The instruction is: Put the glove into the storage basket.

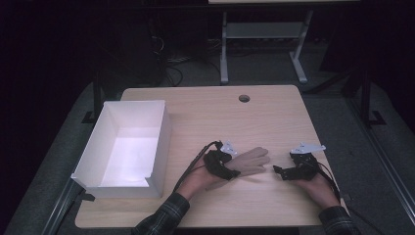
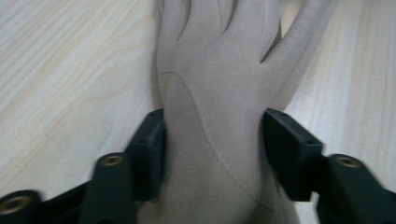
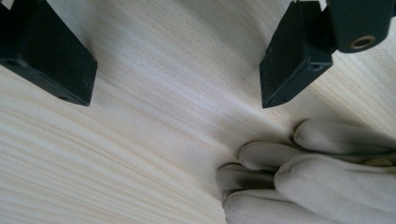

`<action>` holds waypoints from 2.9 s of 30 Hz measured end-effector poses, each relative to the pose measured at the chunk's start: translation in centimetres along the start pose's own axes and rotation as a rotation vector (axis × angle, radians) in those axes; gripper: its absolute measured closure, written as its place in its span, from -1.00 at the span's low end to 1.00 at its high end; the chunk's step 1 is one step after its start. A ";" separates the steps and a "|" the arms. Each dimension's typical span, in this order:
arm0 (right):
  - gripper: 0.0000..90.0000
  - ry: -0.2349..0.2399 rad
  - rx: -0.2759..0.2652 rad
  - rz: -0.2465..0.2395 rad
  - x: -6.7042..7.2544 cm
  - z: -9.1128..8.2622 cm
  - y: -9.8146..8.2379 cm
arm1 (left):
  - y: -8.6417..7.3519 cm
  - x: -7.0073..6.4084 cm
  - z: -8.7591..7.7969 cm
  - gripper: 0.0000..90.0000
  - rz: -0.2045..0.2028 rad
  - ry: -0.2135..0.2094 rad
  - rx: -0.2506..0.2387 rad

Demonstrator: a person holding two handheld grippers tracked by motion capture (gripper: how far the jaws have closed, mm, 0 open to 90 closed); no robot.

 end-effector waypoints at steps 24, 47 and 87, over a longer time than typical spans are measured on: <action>-0.76 -0.002 0.006 0.009 0.1 0.0 0.0 | 1.7 -0.1 -4.0 0.50 -0.134 -0.069 -0.092; -0.76 -0.001 0.004 0.009 0.1 0.0 0.0 | 5.6 0.5 -14.4 0.50 -0.150 0.042 -0.159; -0.76 -0.003 0.005 0.010 0.1 0.0 0.0 | -4.4 5.4 -30.7 0.48 -0.343 0.335 -0.317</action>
Point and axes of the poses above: each handheld gripper's, and its own axes: z roughly forward along the jaws, y roughly out of its top, x roughly to its left, the point moved 7 cm from there along z, roughly forward along the jaws, and after that the axes turned 9 degrees about -y, right-handed, at the moved point
